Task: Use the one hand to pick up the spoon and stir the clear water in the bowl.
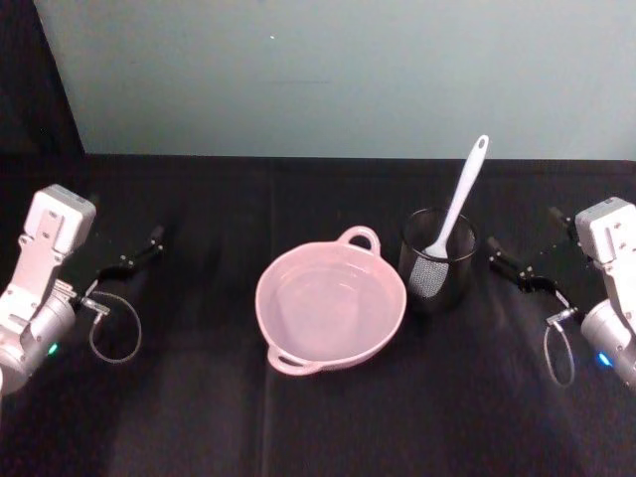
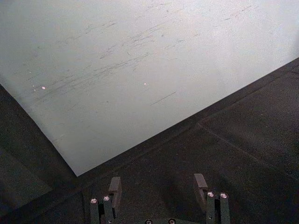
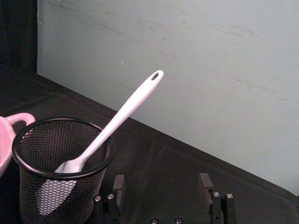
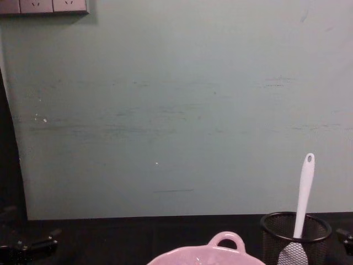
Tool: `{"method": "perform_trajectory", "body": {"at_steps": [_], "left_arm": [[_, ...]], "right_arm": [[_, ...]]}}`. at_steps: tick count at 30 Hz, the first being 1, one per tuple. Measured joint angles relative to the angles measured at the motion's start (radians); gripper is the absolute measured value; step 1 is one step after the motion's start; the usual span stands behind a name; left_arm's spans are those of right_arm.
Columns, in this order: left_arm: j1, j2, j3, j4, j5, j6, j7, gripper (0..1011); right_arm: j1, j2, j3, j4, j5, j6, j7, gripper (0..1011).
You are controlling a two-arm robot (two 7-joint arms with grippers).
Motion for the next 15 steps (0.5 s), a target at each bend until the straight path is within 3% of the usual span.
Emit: {"method": "perform_trajectory", "body": {"at_steps": [15], "left_arm": [[0.0,0.0,0.0,0.0,0.0,0.0,0.0,1011]], "right_arm": [[0.0,0.0,0.0,0.0,0.0,0.0,0.0,1002]]}}
